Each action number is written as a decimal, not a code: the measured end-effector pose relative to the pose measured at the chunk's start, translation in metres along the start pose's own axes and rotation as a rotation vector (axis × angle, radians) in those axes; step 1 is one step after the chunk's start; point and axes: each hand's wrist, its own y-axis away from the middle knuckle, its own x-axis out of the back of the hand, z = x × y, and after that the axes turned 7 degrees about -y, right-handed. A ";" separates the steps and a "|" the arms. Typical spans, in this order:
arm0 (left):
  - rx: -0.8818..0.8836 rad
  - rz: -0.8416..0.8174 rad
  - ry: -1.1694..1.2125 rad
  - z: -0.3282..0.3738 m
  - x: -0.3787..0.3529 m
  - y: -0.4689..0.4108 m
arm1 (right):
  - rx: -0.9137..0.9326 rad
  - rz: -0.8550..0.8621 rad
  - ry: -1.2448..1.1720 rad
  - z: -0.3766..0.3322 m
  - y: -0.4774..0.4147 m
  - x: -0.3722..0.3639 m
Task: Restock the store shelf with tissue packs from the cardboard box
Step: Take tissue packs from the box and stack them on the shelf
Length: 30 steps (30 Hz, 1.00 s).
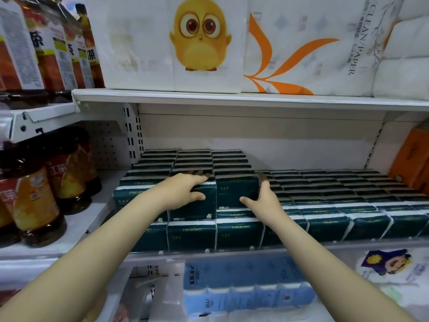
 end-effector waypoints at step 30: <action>-0.076 0.249 0.219 0.054 0.008 0.021 | 0.172 0.223 -0.319 -0.018 0.034 0.030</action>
